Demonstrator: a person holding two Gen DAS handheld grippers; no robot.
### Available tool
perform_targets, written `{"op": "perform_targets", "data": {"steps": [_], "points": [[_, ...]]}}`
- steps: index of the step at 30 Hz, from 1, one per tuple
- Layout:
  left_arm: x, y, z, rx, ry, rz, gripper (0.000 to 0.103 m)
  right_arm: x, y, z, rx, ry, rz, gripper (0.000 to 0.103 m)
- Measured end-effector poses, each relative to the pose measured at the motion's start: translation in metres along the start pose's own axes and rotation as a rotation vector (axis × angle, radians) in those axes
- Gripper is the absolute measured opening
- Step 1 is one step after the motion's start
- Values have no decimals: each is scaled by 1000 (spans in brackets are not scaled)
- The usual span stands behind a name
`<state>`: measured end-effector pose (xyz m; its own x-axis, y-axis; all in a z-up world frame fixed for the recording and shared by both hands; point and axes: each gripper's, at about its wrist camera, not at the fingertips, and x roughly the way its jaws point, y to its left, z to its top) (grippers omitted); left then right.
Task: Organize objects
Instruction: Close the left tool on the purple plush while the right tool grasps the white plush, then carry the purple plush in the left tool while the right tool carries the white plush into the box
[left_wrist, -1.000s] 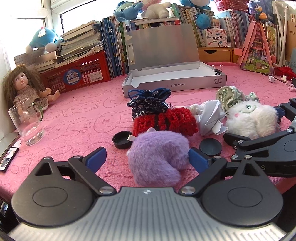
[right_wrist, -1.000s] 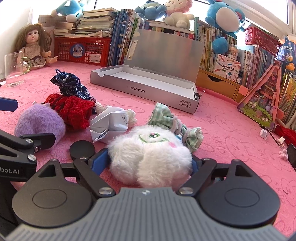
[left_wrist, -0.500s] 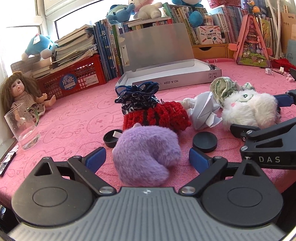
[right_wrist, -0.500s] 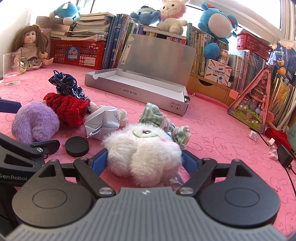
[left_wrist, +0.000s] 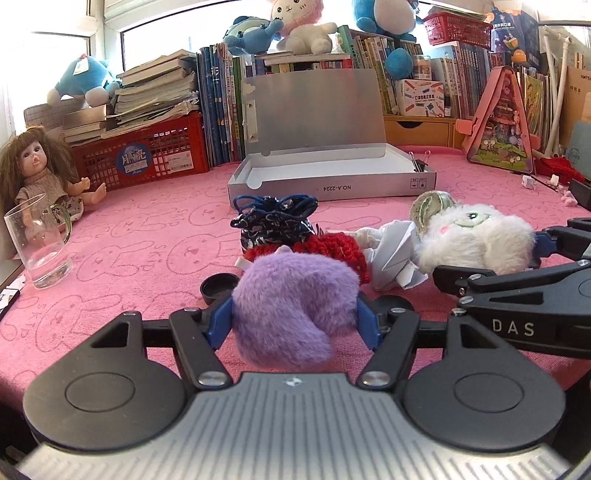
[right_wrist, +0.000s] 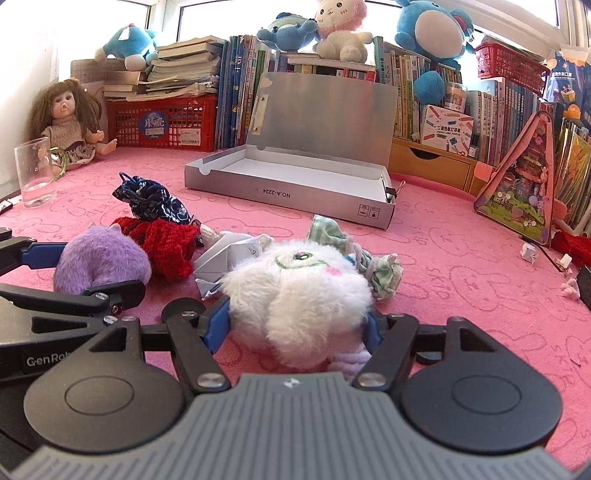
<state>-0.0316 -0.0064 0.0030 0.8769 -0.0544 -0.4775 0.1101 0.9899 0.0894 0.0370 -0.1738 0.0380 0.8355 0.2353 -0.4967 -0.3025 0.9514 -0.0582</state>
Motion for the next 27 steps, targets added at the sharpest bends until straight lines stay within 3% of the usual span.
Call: {"op": "perform_targets", "data": {"steps": [4,8,14,22,27], "points": [[-10,4,13,-45,-31,-44,72,-7,-13,12,66,-11,33,71],[-12,6,20,-52,-44,-38,72,-8,-23,17,111,-10,42,72],[0,14,18,-118,53,-92,72,-1,-24,9,92,27,-4,72],[-3,14,31,-101,-17,-89,72,-6,-32,19,122,-4,26,73],[6,18,40,-116,-11,-83,72,1,-39,24,122,-10,-28,71]]}}
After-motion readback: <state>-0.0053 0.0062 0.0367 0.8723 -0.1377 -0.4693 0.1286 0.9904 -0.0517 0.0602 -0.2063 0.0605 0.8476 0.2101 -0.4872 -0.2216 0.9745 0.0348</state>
